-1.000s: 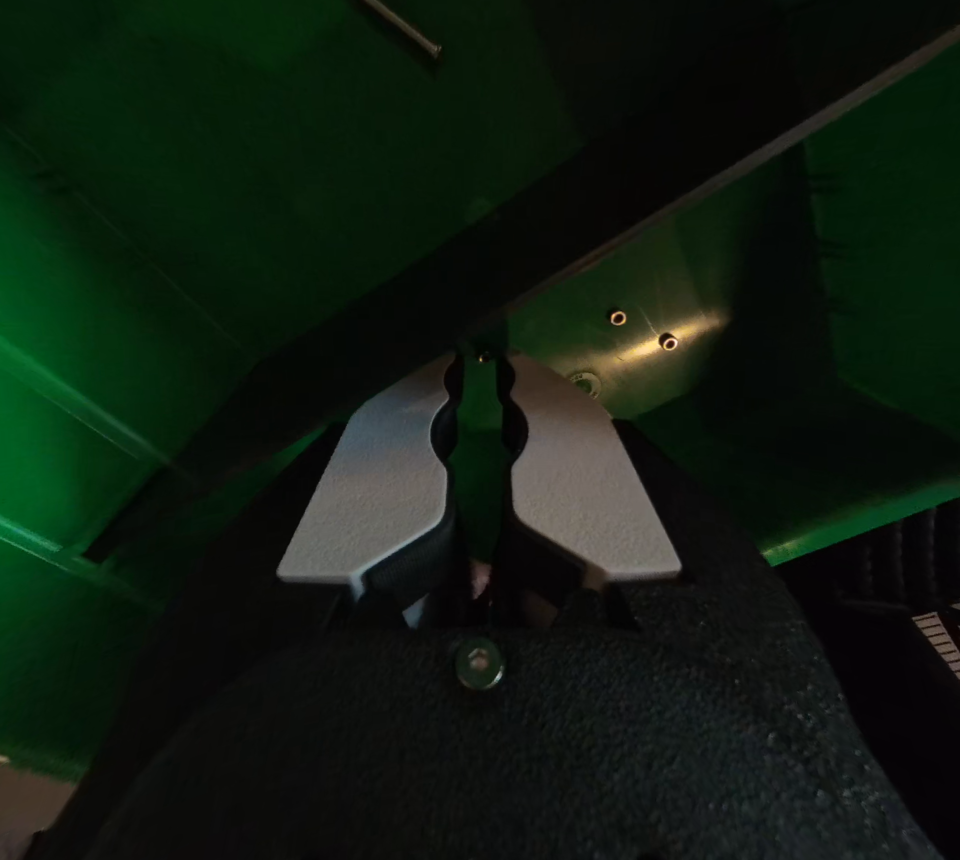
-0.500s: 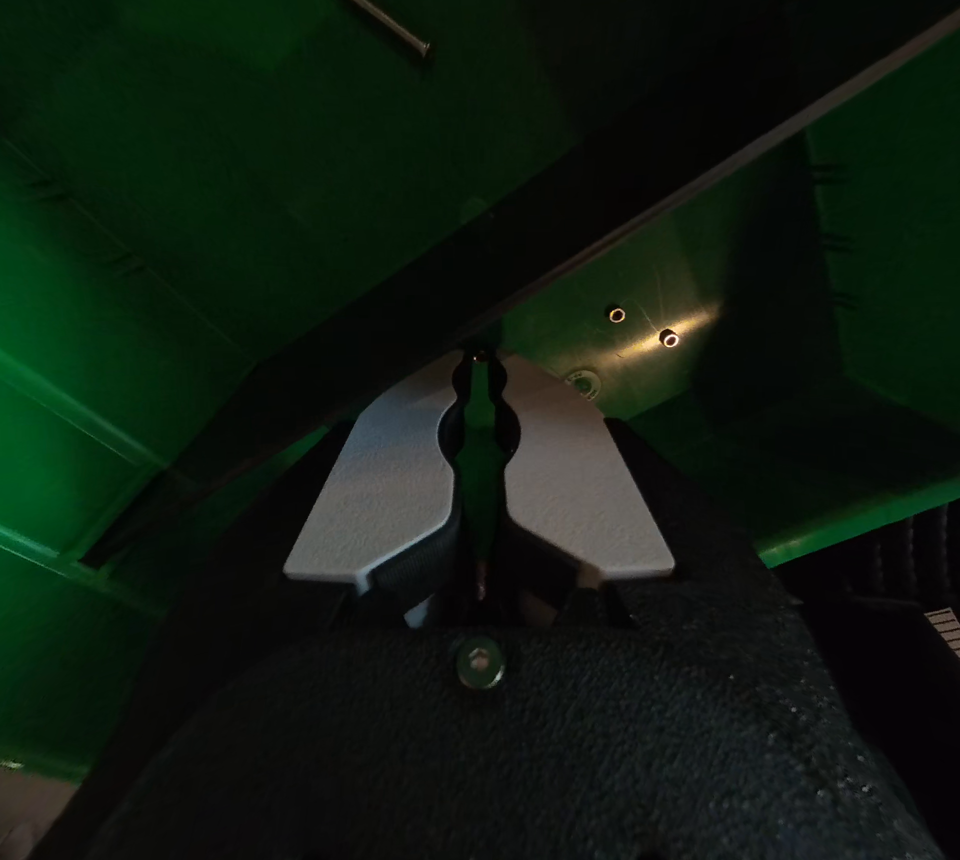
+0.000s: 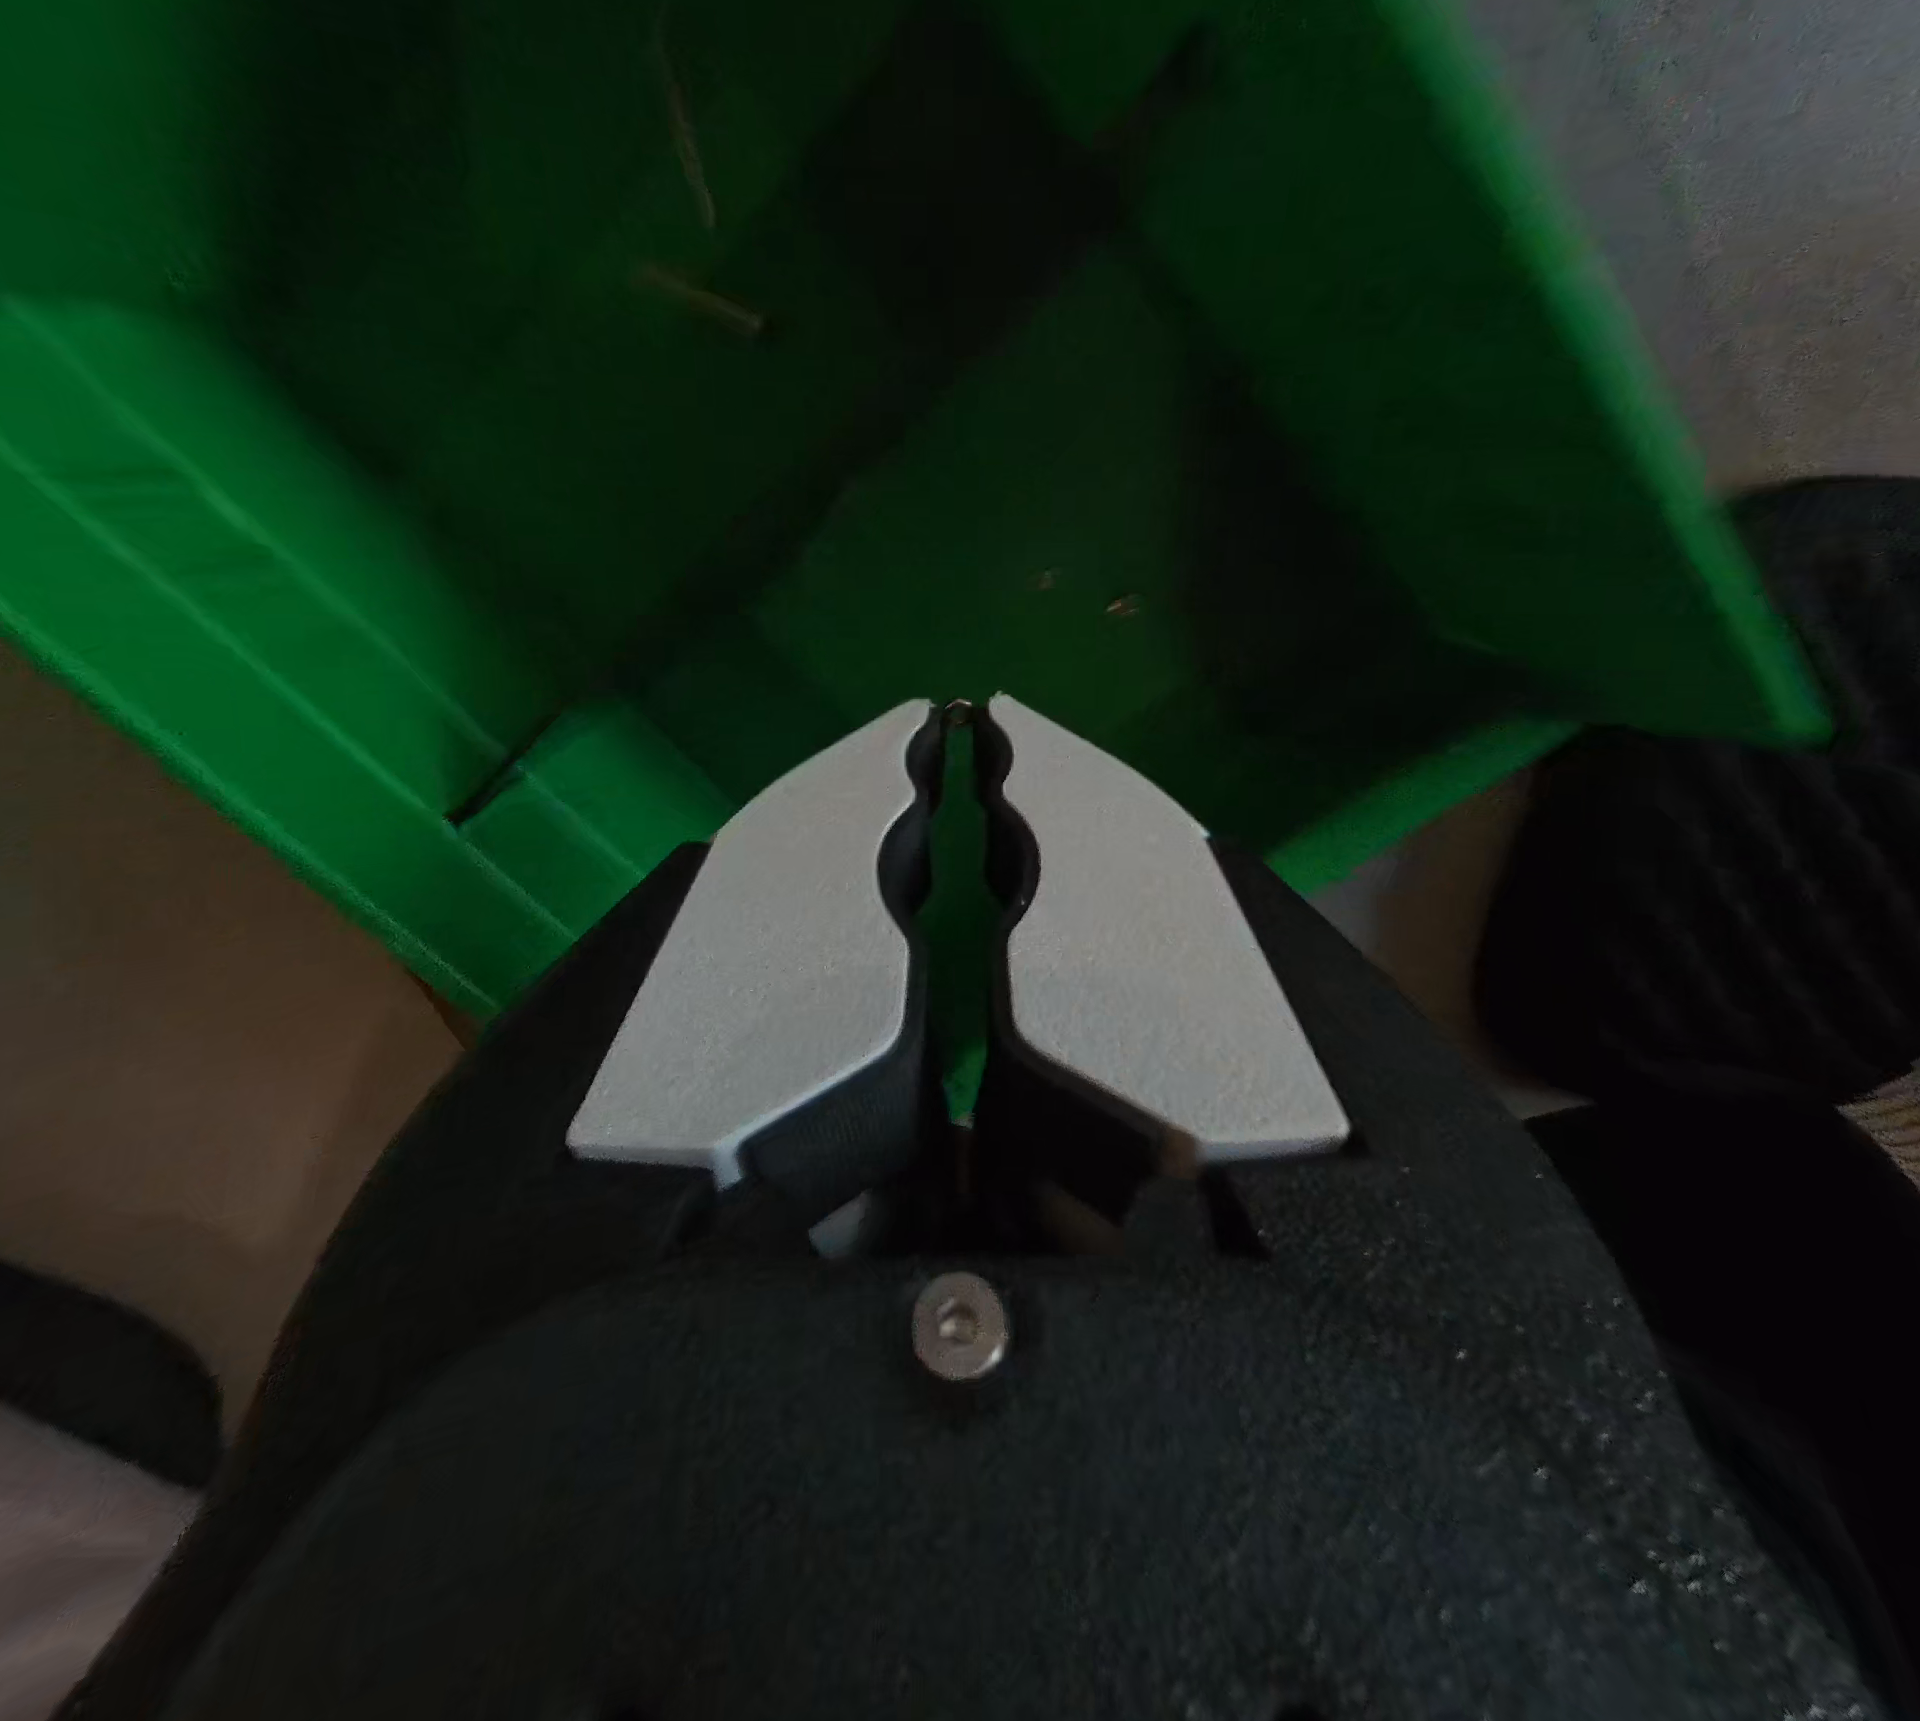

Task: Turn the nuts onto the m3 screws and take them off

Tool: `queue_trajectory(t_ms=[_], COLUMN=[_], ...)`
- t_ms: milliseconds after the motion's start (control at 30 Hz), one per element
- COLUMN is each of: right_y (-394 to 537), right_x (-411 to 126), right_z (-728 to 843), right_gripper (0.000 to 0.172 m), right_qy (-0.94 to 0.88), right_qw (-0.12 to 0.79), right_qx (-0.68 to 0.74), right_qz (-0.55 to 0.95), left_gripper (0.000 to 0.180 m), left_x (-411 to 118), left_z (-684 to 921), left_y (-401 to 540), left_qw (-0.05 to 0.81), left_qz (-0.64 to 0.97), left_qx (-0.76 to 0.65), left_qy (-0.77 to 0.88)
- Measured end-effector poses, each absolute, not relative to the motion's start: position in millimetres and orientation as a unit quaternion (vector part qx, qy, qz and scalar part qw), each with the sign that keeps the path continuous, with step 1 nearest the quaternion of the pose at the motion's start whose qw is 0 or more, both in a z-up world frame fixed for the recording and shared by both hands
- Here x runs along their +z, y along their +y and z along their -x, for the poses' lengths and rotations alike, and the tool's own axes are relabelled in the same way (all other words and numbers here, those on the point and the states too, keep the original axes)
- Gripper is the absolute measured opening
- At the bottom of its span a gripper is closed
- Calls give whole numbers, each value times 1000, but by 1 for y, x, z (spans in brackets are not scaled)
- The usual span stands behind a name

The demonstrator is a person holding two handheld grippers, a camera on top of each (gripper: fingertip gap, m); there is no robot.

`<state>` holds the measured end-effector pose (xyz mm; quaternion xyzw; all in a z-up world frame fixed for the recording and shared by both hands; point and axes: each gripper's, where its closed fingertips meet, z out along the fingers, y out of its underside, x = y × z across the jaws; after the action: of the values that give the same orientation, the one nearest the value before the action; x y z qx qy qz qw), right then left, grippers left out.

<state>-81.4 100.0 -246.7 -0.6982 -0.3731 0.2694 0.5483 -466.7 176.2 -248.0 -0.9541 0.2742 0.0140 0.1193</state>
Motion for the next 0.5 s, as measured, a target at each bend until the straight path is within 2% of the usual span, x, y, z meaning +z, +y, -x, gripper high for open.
queue_trajectory(t_ms=[100,200,333,500], right_y=[101,103,108,117], right_x=[-249,-250,-251,-255], right_z=[82,79,70,56], right_gripper=[36,36,36,36], right_qy=[-374,-366,-347,-311], right_qw=[546,546,551,550], right_qx=[267,267,261,251], right_qz=[701,705,713,733], left_gripper=[4,4,4,5], left_x=[-217,-214,-252,-305], left_z=[403,324,235,176], left_y=[167,148,115,93], left_qw=[170,181,136,86], left_qz=[913,858,794,763], left_qx=[0,-31,-75,-83], left_qy=[370,479,587,635])
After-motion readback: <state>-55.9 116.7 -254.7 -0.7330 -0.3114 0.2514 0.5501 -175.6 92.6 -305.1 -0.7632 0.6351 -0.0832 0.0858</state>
